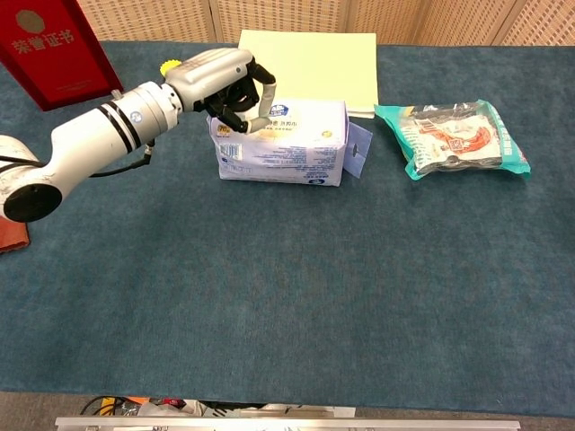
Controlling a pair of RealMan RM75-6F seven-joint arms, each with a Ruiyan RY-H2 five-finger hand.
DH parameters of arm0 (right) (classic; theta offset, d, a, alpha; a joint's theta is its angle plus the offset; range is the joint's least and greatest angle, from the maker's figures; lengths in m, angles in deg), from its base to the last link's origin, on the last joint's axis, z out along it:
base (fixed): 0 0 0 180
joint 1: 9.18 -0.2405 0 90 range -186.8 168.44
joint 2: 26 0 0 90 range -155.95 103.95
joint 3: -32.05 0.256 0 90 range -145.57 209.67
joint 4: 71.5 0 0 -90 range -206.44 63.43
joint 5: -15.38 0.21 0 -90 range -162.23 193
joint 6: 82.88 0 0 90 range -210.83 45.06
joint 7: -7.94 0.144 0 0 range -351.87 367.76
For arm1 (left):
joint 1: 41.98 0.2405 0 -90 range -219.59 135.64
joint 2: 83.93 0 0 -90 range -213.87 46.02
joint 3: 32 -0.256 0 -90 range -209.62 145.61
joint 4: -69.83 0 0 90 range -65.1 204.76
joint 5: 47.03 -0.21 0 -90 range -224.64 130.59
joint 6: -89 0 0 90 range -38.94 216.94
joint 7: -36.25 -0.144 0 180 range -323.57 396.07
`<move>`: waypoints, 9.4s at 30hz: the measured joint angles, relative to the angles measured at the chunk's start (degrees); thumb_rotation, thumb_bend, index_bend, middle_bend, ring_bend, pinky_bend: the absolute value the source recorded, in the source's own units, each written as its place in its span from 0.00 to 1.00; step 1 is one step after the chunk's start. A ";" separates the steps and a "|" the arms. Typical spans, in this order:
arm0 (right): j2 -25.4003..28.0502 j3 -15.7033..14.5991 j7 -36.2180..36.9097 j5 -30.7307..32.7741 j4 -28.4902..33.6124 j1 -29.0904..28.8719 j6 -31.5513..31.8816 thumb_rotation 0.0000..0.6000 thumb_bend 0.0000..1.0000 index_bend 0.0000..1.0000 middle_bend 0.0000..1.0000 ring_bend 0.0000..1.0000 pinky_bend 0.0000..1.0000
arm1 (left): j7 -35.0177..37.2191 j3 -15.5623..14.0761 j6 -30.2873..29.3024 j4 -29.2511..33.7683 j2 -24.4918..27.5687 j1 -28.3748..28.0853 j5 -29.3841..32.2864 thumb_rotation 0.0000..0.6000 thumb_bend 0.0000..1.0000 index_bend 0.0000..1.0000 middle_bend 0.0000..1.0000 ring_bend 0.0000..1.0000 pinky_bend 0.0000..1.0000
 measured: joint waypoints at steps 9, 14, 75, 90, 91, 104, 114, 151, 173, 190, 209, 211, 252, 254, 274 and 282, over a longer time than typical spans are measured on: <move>0.11 -0.06 0.29 -0.20 -0.06 0.11 0.25 1.00 0.36 0.36 0.30 0.18 0.25 | -0.71 -0.53 1.02 -0.63 -0.05 0.34 0.73 1.00 0.44 0.51 0.90 0.89 0.81; 0.11 -0.12 0.52 -0.36 -0.10 0.22 0.45 1.00 0.36 0.36 0.30 0.18 0.25 | -0.75 -1.08 1.04 -0.25 0.40 0.52 0.40 1.00 0.44 0.45 0.89 0.89 0.81; 1.27 -0.06 1.92 -1.29 0.04 0.98 1.81 1.00 0.36 0.36 0.30 0.18 0.25 | -11.21 2.16 0.00 5.10 0.12 1.01 4.80 1.00 0.29 0.00 0.85 0.87 0.80; 0.91 -0.20 2.33 -1.72 -0.28 0.91 1.62 1.00 0.36 0.36 0.30 0.18 0.25 | -17.14 4.51 0.52 7.96 0.82 3.01 10.06 1.00 0.33 0.00 0.84 0.86 0.80; 0.89 -0.20 2.29 -1.76 -0.25 0.92 1.65 1.00 0.36 0.36 0.30 0.18 0.25 | -16.79 4.48 0.62 8.22 1.12 3.10 10.02 1.00 0.33 0.00 0.83 0.86 0.80; 1.02 -0.30 2.23 -1.97 0.02 1.29 2.17 1.00 0.36 0.36 0.30 0.18 0.25 | -17.53 4.06 1.42 10.28 2.17 3.78 10.00 1.00 0.21 0.00 0.81 0.83 0.80; 1.09 -0.27 2.42 -1.97 -0.10 1.42 2.30 1.00 0.36 0.36 0.30 0.18 0.25 | -19.03 3.72 2.19 10.85 2.15 3.68 9.89 1.00 0.17 0.00 0.81 0.83 0.80; 1.14 -0.22 4.07 -2.14 -1.28 1.87 2.71 1.00 0.36 0.36 0.30 0.18 0.25 | -31.76 6.04 9.47 20.68 6.92 2.67 22.75 1.00 0.17 0.00 0.81 0.83 0.80; 1.26 -0.08 4.13 -2.79 -1.23 1.42 2.30 1.00 0.36 0.36 0.30 0.18 0.25 | -28.37 7.11 6.72 22.83 8.99 4.20 23.08 1.00 0.10 0.00 0.75 0.77 0.80; 2.93 0.30 2.73 -6.07 0.33 -3.78 -4.08 1.00 0.36 0.36 0.33 0.23 0.26 | -24.52 4.61 -6.56 28.12 18.89 15.70 18.35 1.00 0.11 0.00 0.69 0.68 0.80; 0.27 3.48 -4.19 -5.48 2.73 -17.40 -19.89 1.00 0.77 0.26 0.50 0.47 0.57 | -26.24 1.00 -18.75 27.47 23.52 26.64 13.65 1.00 0.23 0.00 0.66 0.66 0.78; -0.18 3.87 -4.97 -4.25 2.97 -18.81 -21.74 1.00 0.84 0.25 0.53 0.51 0.58 | -26.02 0.96 -19.35 27.06 23.52 27.28 13.11 1.00 0.23 0.00 0.66 0.66 0.78; -22.50 2.78 -16.83 49.67 -7.10 -61.75 -43.19 1.00 1.00 0.24 1.00 1.00 1.00 | -23.85 -0.18 -18.11 29.17 26.12 32.54 10.76 1.00 0.23 0.00 0.66 0.66 0.78; -24.06 2.57 -16.75 50.97 -8.74 -63.19 -42.99 1.00 1.00 0.24 1.00 1.00 1.00 | -23.52 -0.09 -18.05 28.94 26.13 32.70 10.78 1.00 0.23 0.00 0.66 0.66 0.78; -28.74 1.12 -13.53 53.48 -15.12 -68.26 -41.43 1.00 1.00 0.24 1.00 1.00 1.00 | -21.92 0.94 -18.34 28.67 26.50 33.75 10.48 1.00 0.23 0.00 0.66 0.66 0.78; -30.73 0.72 -13.14 54.89 -17.75 -70.20 -42.14 1.00 1.00 0.24 1.00 1.00 1.00 | -21.87 1.09 -17.88 28.43 26.40 33.91 10.78 1.00 0.23 0.00 0.66 0.66 0.78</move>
